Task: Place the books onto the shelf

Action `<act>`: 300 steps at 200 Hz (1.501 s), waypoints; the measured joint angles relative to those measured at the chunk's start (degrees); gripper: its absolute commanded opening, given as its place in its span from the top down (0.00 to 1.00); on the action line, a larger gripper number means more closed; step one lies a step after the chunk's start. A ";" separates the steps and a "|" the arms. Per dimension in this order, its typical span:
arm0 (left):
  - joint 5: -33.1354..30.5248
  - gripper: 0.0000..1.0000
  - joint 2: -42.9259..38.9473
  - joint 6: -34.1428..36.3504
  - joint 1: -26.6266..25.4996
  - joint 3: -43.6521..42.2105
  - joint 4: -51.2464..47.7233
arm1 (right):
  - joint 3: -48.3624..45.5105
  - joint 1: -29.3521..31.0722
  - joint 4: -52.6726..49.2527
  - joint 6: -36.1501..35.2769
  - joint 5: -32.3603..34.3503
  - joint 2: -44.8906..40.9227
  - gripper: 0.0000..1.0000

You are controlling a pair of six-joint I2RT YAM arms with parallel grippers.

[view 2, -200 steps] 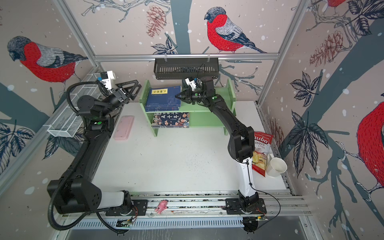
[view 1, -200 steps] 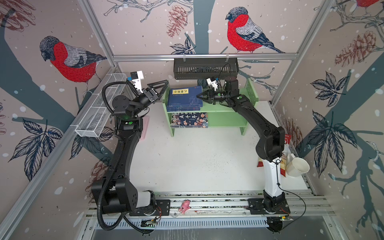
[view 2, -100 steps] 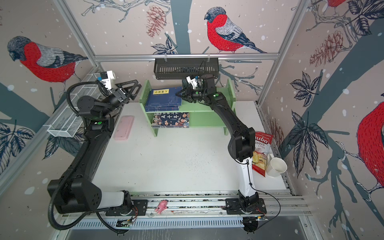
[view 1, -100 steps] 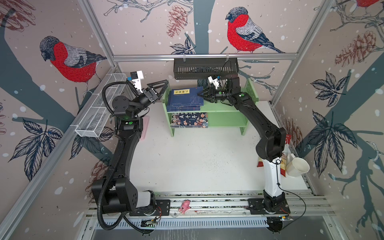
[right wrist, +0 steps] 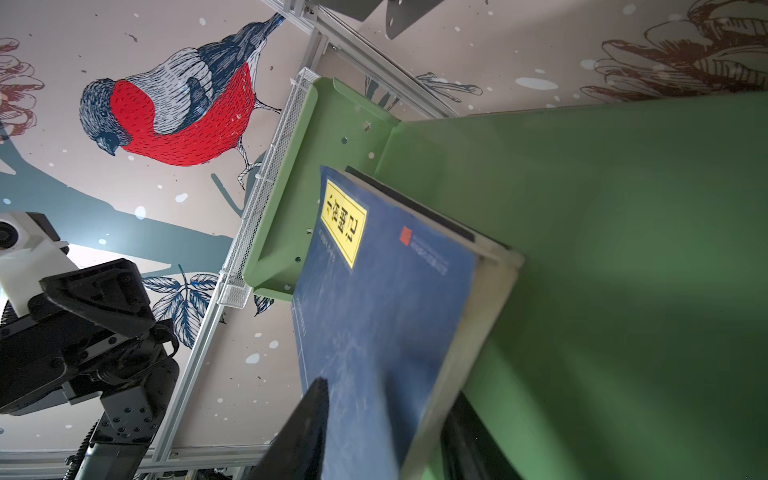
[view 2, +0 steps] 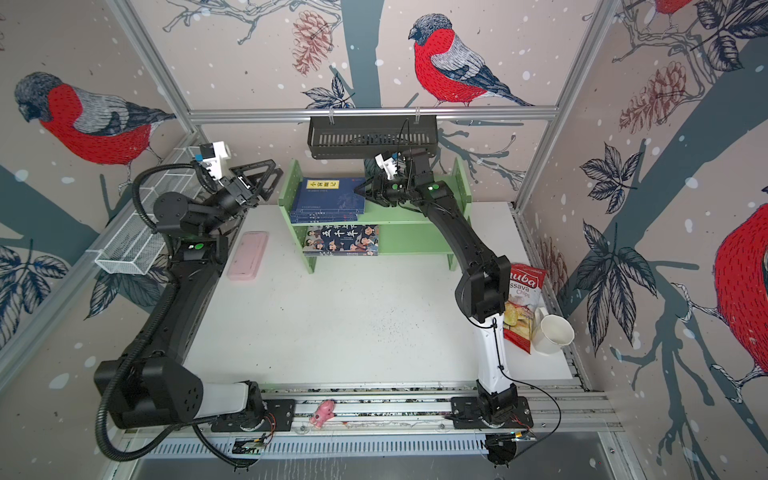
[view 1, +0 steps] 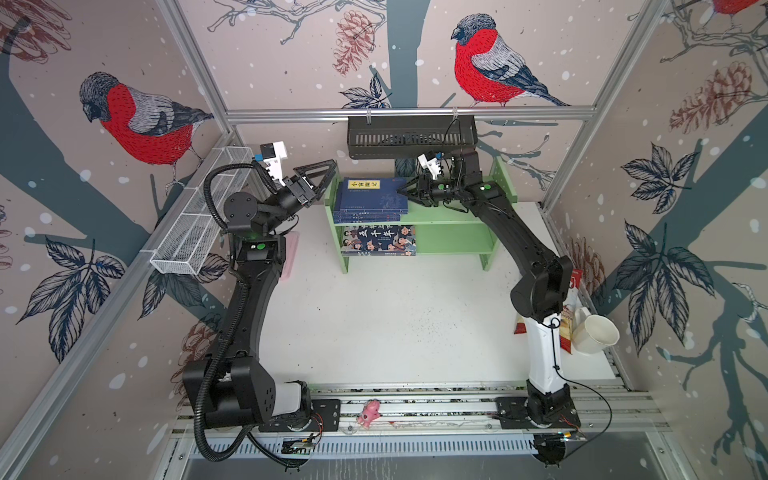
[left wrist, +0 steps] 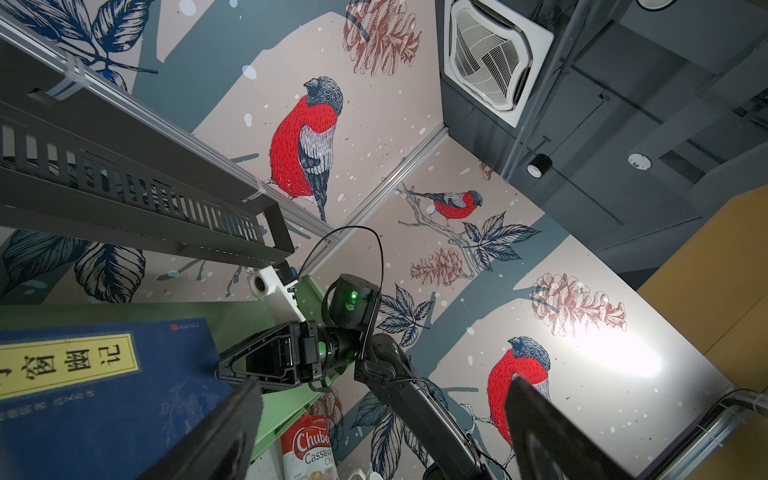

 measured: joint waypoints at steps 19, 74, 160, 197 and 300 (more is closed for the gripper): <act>0.00 0.08 -0.15 0.00 0.00 0.00 0.00 | 0.07 0.00 -0.92 -0.72 0.85 -0.07 0.52; -0.02 0.08 -0.44 0.00 0.00 -0.09 0.00 | -0.07 -0.04 -3.37 -3.23 3.61 -2.56 0.51; -0.02 0.08 -1.01 0.00 0.00 -1.22 0.00 | -3.50 0.02 -4.66 -4.94 5.14 -4.79 0.68; -0.02 0.08 -1.16 0.00 0.00 -1.29 0.00 | -3.50 0.37 -4.70 -4.94 5.14 -4.39 0.72; -0.02 0.08 -1.22 -0.02 0.00 -1.62 0.00 | -2.56 0.68 -3.91 -5.14 4.90 -3.15 0.87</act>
